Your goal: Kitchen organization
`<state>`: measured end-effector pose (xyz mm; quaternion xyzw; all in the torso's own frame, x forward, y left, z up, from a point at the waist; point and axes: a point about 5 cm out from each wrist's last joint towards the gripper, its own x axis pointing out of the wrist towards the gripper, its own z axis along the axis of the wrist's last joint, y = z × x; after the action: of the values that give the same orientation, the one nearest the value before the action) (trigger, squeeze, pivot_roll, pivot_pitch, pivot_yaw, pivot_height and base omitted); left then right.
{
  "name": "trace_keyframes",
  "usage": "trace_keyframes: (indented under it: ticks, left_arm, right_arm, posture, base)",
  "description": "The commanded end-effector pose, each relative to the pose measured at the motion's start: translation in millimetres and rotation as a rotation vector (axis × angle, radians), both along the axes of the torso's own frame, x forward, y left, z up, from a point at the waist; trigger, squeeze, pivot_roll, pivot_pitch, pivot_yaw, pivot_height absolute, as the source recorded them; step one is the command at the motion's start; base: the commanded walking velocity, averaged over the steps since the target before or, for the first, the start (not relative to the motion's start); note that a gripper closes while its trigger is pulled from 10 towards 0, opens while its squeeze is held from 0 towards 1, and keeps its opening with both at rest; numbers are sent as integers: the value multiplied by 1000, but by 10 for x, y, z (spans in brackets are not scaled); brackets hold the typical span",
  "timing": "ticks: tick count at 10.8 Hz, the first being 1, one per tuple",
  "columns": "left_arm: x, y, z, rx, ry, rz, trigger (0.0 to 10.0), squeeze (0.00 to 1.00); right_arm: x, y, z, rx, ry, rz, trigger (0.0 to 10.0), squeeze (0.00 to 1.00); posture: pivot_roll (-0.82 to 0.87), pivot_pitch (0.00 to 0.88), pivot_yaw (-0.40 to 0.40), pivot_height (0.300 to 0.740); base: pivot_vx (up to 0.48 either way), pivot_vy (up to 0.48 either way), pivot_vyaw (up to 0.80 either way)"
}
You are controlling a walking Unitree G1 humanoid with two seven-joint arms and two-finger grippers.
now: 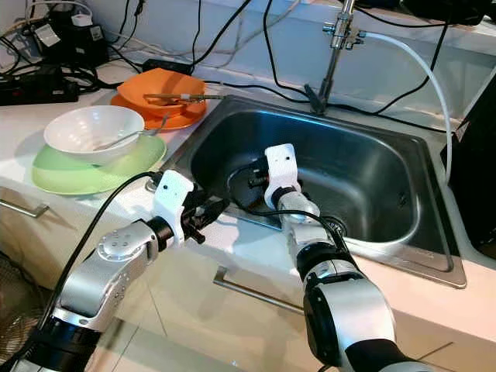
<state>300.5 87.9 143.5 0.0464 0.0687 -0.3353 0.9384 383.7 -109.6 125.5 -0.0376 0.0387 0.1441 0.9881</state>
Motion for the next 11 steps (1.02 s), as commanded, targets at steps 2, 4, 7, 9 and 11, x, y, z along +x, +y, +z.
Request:
trace_keyframes:
  ticks: [2,4,7,9,11]
  left_arm:
    - [-42,-38,-56,14,30,-24,10000,0]
    - [-44,-41,-61,15,31,-25,10000,0]
    - [85,48,115,79,-144,105,10000,0]
    - [175,161,398,185,-393,247,10000,0]
    - [207,204,607,181,-581,281,10000,0]
  right_arm:
    - [3,-15,-6,-1,8,-9,10000,0]
    - [-2,-11,-11,21,9,-7,10000,1000]
    - [19,28,104,40,-63,12,10000,0]
    - [9,84,252,109,-173,53,10000,0]
    - [-10,52,315,153,-228,44,10000,0]
  posture:
    - [267,0,-64,740]
    - [268,0,-65,740]
    - [267,0,-63,740]
    - [260,0,-61,740]
    - [247,0,-55,740]
  base:
    - [0,0,0]
    - [0,0,0]
    - [0,0,0]
    - [0,0,0]
    - [0,0,0]
